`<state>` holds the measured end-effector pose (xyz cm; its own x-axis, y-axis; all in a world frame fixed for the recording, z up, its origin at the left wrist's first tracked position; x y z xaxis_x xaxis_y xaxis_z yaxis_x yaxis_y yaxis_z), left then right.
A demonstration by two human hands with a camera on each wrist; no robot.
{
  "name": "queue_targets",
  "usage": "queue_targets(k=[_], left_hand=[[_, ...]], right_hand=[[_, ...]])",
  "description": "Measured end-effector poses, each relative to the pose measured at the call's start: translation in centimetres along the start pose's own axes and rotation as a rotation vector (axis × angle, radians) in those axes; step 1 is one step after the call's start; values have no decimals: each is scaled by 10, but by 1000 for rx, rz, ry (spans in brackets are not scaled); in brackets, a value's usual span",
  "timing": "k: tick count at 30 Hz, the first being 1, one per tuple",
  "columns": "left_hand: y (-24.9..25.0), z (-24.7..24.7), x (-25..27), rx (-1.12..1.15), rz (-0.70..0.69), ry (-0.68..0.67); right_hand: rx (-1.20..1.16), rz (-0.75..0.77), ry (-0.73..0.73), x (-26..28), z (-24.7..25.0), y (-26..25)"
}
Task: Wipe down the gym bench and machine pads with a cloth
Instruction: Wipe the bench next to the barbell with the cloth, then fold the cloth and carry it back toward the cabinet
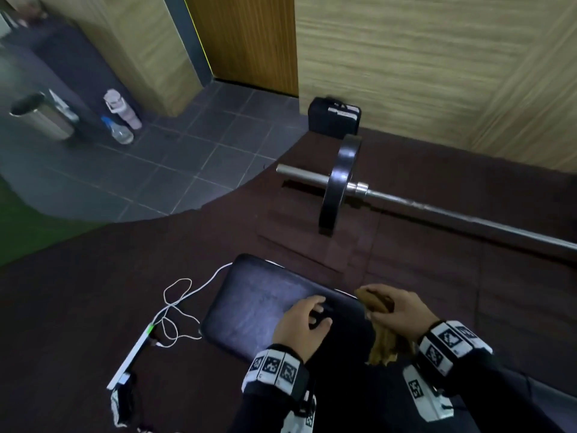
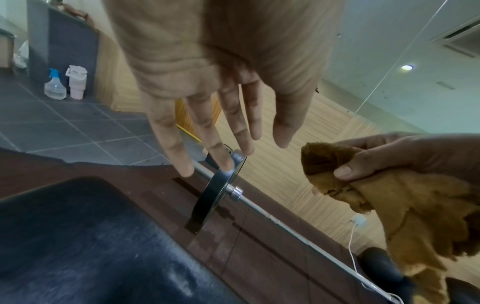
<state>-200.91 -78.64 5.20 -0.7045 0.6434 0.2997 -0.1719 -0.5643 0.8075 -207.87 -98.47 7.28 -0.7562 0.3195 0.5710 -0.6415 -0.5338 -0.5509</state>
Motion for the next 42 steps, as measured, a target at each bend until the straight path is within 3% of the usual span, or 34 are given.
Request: queue_targets(k=[11,22,31,42], left_hand=[[60,40,59,-113,-119,105],[54,56,129,-58,-5,272],[13,66,228,19,203,547],[-38,100,349,161,384,855]], right_hand=[[-3,142,-6,76,20,-38],[21,274,-108,103,12,-73],[124,512,-345,117,-52,-142],[298,672,-549,161,-163,-228]])
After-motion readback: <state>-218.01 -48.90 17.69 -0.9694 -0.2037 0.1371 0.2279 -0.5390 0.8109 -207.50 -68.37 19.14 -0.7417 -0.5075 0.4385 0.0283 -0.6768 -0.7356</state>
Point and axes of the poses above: each hand's wrist, its own x-axis away from the middle knuckle, its own z-axis out of the back of the hand, y = z × x, the point moved 7 cm from there along -x, towards the middle knuckle, and after that the axes turned 11 degrees about -z, right-handed, at the moved point
